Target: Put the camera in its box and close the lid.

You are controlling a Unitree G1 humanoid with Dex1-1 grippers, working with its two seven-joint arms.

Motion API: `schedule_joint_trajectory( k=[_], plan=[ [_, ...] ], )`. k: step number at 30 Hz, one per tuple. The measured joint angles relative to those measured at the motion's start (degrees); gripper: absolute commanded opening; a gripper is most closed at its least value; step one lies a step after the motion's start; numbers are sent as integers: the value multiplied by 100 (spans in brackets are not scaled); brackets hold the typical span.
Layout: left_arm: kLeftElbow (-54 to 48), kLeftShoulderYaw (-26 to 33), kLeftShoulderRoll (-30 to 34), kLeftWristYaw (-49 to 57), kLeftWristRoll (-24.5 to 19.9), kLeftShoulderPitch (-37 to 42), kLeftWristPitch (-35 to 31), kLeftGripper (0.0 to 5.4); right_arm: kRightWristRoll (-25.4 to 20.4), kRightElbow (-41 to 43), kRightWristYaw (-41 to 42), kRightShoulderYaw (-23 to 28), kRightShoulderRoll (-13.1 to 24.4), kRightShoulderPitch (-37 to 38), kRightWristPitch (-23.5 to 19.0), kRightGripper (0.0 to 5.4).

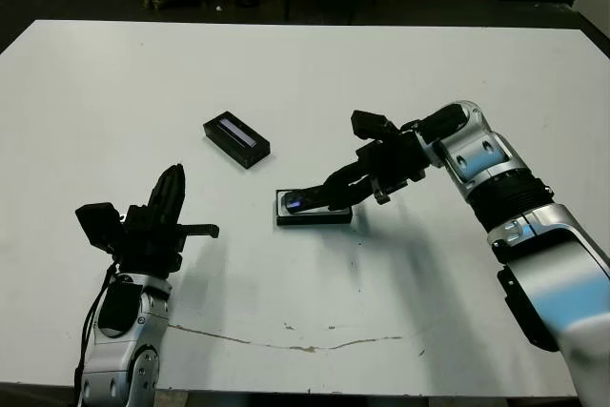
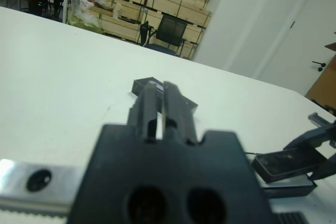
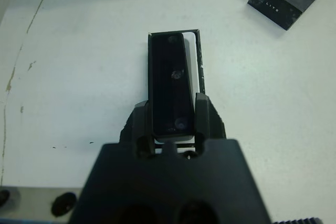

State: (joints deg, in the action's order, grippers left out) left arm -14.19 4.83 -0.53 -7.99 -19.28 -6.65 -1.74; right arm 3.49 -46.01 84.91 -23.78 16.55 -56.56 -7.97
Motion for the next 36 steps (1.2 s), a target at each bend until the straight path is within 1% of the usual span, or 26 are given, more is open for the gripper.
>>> schedule_joint_trajectory(
  k=[7, 28, 36],
  plan=[
    [15, 1, 2, -17, 0, 1, 12, 0, -1, -117, -6, 27, -99, -30, 52, 42],
    [18, 1, 2, -56, 2, 3, 18, 0, 128, -40, -70, 8, -114, -44, 83, 42],
    [45, 19, 3, -101, -36, 10, 20, 0, 169, -1, -218, 29, -114, -39, 61, 41]
  ],
)
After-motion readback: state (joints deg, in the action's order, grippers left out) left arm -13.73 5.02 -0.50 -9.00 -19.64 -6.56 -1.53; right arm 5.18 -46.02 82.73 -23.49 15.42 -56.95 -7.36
